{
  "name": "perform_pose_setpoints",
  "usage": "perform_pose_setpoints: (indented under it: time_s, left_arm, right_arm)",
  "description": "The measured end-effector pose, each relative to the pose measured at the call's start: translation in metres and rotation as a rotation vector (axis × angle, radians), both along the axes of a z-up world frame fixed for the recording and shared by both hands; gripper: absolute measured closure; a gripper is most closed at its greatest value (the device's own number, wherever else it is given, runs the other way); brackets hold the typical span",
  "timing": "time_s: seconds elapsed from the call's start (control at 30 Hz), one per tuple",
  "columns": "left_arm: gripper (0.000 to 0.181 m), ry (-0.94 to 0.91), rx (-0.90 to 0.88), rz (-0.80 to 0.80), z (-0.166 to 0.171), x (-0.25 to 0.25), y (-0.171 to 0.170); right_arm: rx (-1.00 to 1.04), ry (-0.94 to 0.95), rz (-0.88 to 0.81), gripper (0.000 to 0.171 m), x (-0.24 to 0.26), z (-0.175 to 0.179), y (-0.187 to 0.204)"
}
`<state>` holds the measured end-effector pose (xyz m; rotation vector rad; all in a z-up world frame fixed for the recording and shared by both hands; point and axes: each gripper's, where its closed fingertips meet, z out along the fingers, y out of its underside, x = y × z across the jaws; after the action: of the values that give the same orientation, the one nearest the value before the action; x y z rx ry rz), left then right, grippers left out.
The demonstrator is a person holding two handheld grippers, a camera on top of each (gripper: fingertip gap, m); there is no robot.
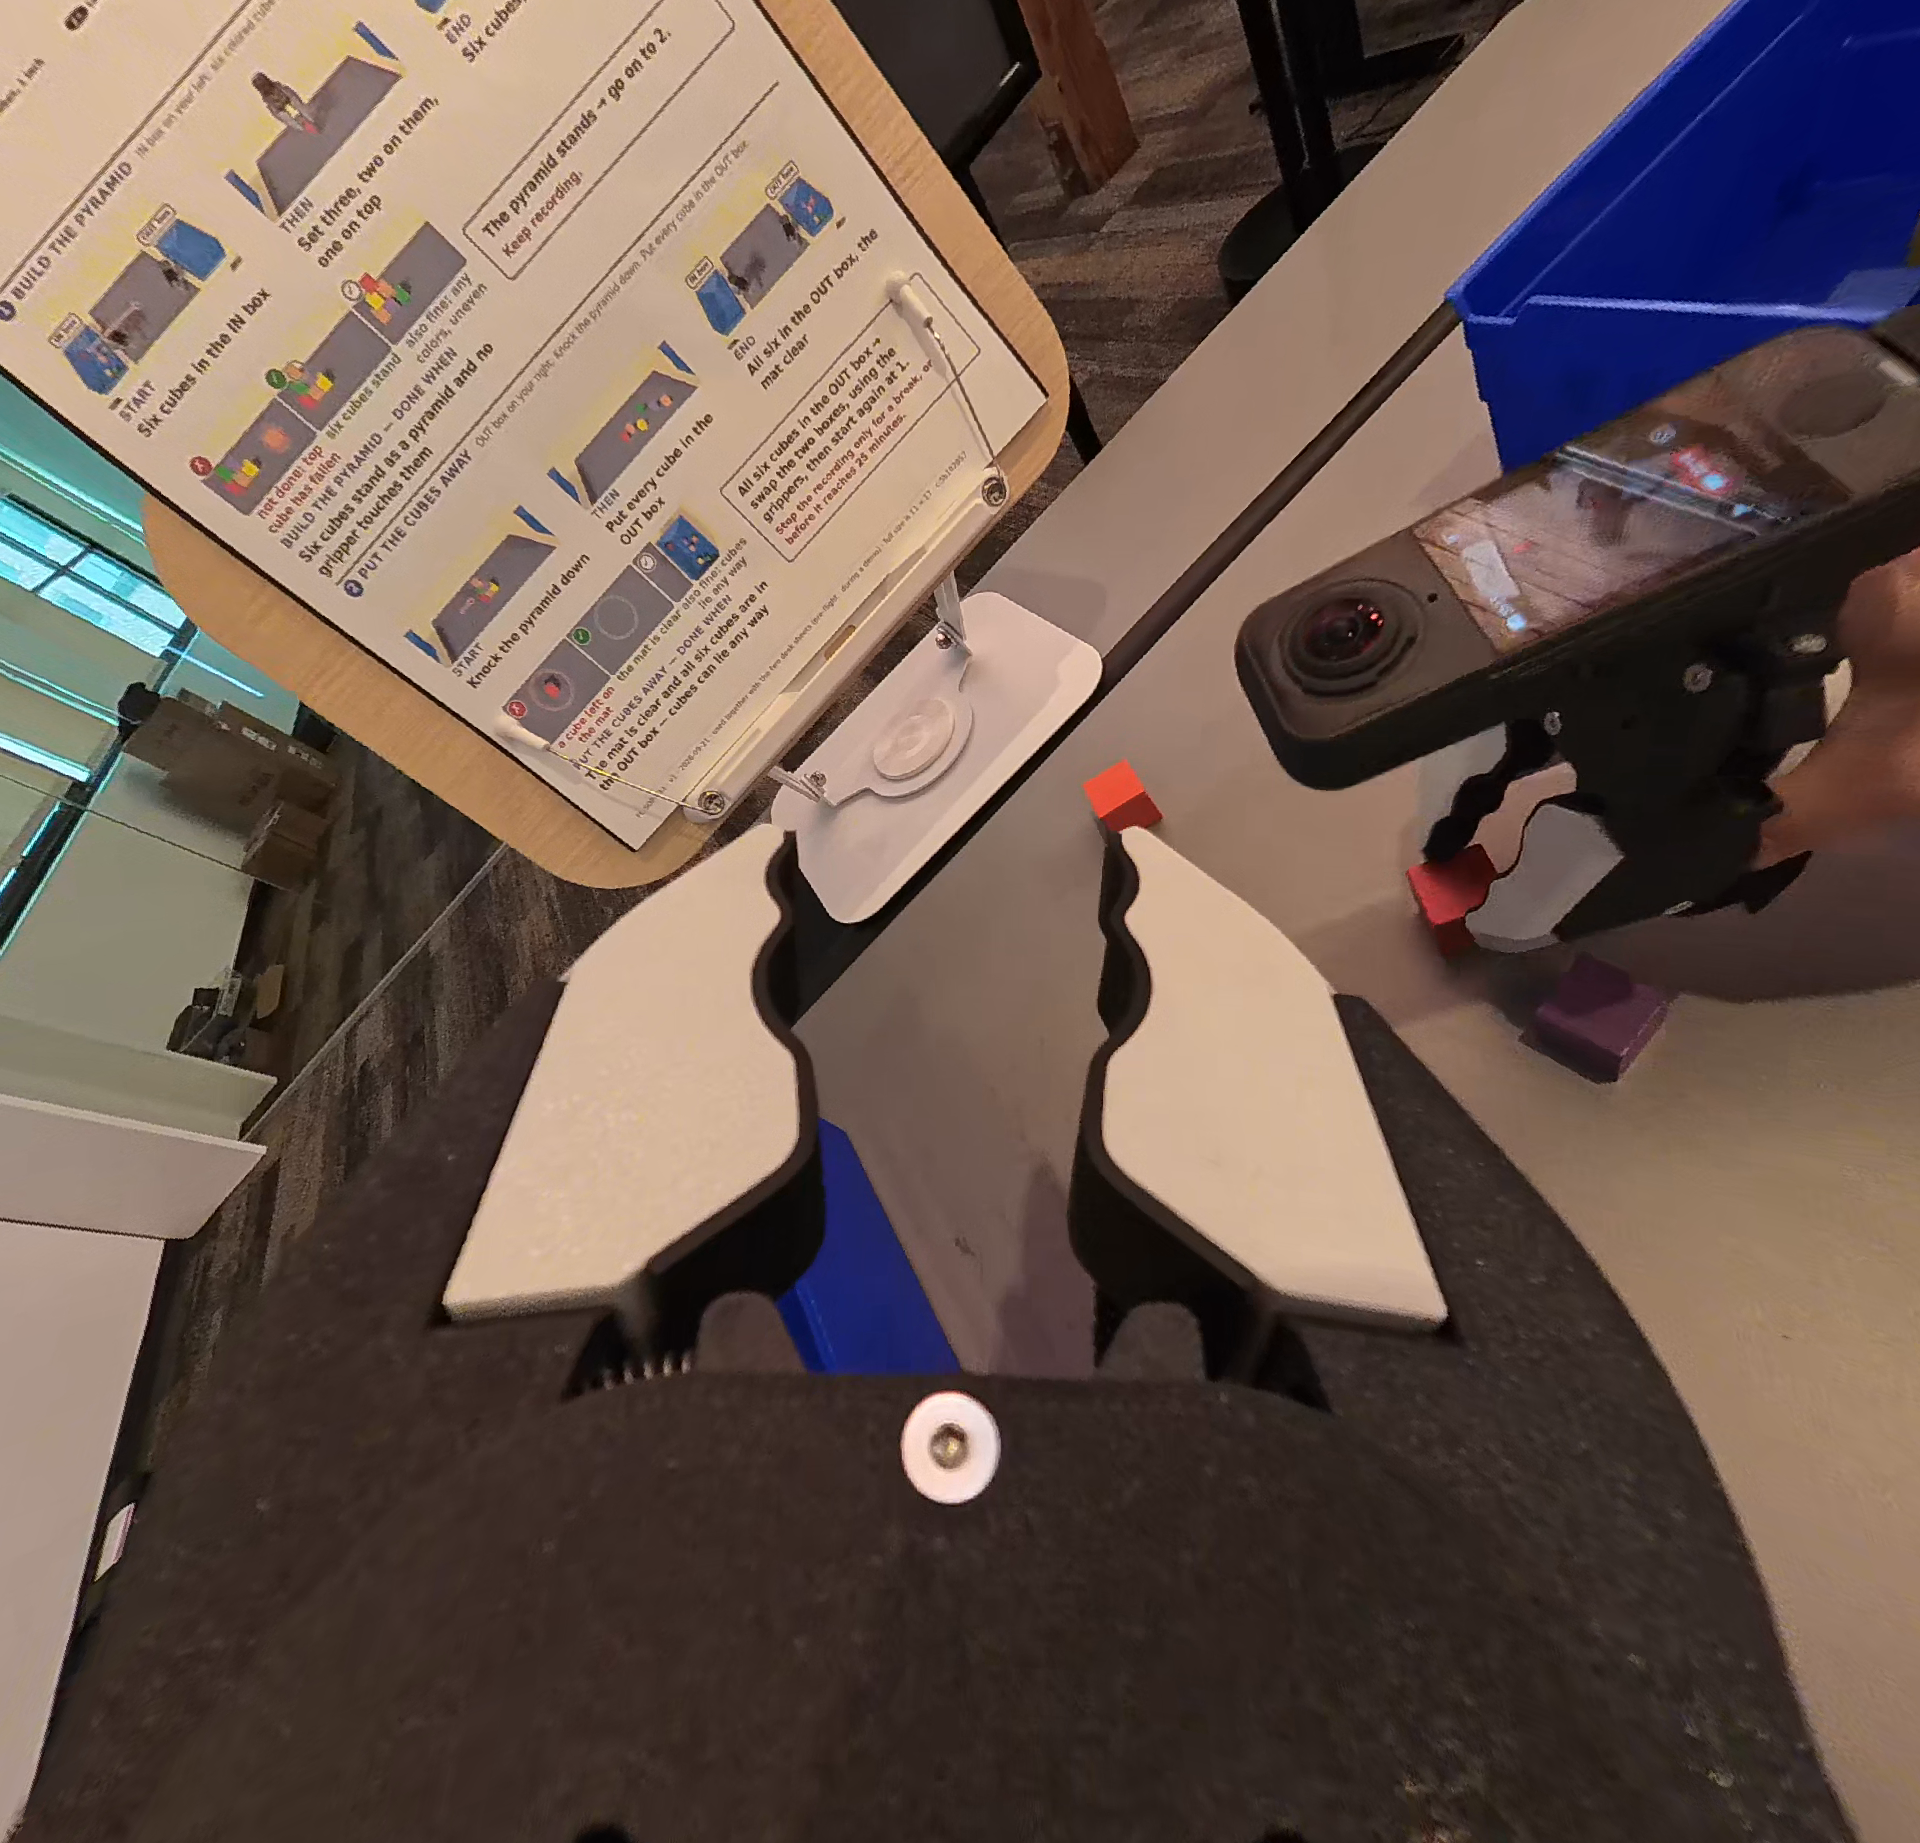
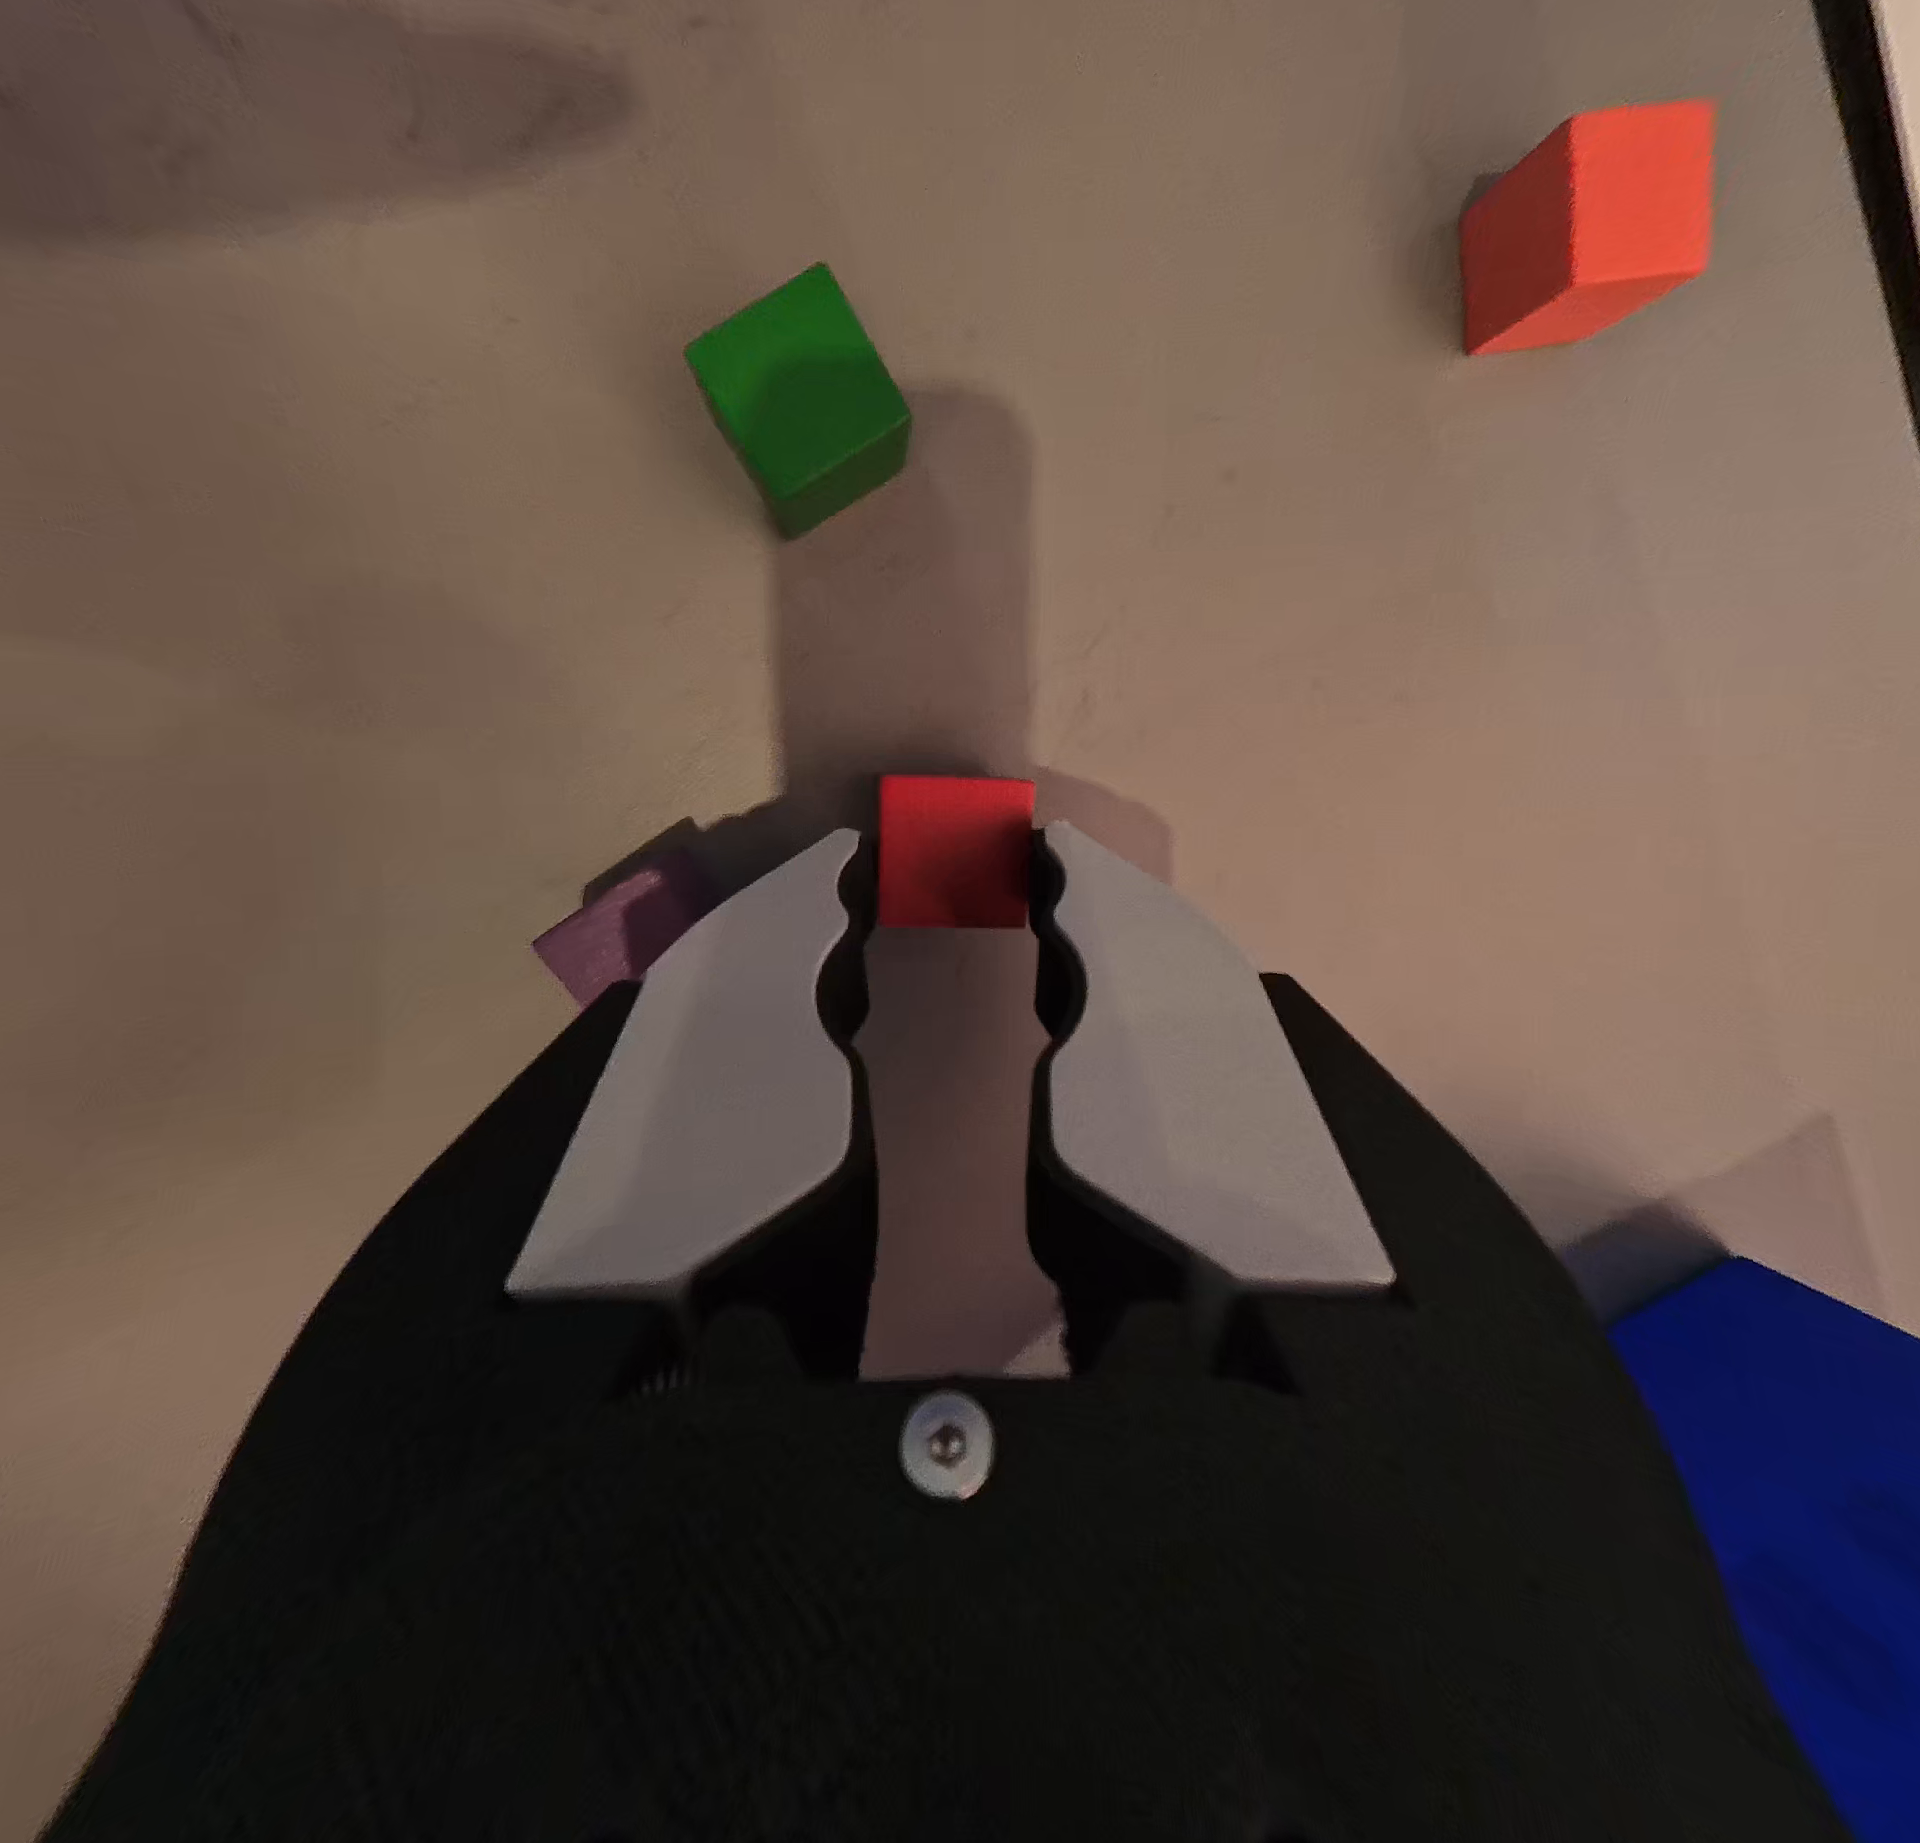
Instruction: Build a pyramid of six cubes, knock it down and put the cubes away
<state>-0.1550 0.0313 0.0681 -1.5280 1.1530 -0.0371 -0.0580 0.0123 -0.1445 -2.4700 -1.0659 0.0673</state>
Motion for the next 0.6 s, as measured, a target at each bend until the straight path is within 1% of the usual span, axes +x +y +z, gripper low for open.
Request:
perform_pose_setpoints:
  time_s: [0.1, 0.2, 0.3, 0.37, 0.43, 0.47, 0.53, 0.6]
  left_arm:
    - [0.126, 0.003, 0.003, 0.000, 0.000, 0.000, 0.000]
    - [0.126, 0.000, 0.002, 0.000, 0.001, 0.000, 0.000]
    - [0.126, 0.001, 0.003, -0.001, 0.001, -0.001, -0.001]
    - [0.126, 0.002, 0.005, -0.001, 0.001, -0.001, -0.002]
    - [0.126, 0.003, 0.006, -0.002, 0.001, 0.000, -0.002]
    - [0.126, 0.005, 0.004, -0.003, 0.000, 0.001, -0.003]
    - [0.126, 0.013, 0.003, -0.004, -0.002, 0.002, -0.003]
    - [0.126, 0.023, 0.003, -0.005, -0.004, 0.003, -0.004]
  right_arm:
    - [0.063, 0.013, 0.017, 0.142, 0.002, 0.029, -0.002]
    - [0.181, 0.054, -0.003, 0.142, 0.018, 0.083, -0.006]
    - [0.311, 0.134, -0.094, 0.142, 0.058, 0.142, -0.017]
    - [0.378, 0.152, -0.211, 0.142, 0.102, 0.166, -0.025]
    - [0.372, 0.168, -0.337, 0.142, 0.146, 0.167, -0.032]
    - [0.339, 0.174, -0.403, 0.142, 0.166, 0.160, -0.034]
    - [0.261, 0.160, -0.504, 0.142, 0.200, 0.136, -0.035]
    - [0.146, 0.141, -0.549, 0.141, 0.218, 0.104, -0.035]
